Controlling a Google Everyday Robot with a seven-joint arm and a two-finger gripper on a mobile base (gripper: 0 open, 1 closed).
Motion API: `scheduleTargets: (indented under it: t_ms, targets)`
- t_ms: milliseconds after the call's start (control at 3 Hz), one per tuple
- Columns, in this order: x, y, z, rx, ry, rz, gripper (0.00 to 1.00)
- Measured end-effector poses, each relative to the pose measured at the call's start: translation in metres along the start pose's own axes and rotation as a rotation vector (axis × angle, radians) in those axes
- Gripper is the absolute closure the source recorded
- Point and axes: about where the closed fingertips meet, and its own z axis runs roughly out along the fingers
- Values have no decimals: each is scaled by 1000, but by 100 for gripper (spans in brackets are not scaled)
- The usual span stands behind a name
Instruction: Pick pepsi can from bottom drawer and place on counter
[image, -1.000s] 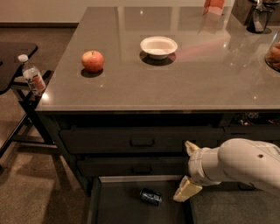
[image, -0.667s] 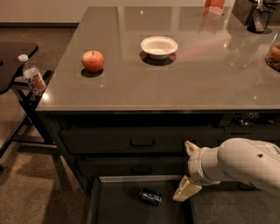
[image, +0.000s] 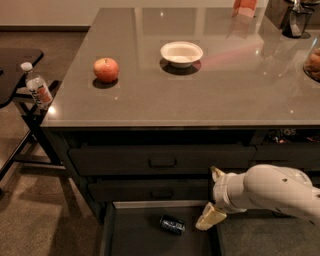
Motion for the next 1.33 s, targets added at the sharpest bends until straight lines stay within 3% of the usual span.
scheduleTargets:
  t_ms: [333, 667, 1000, 1333]
  targets:
    - [23, -1, 38, -10, -61, 9, 0]
    - [50, 7, 85, -60, -100, -43, 0]
    - [76, 16, 134, -132, -103, -57, 0]
    - [81, 23, 145, -151, -108, -44, 0]
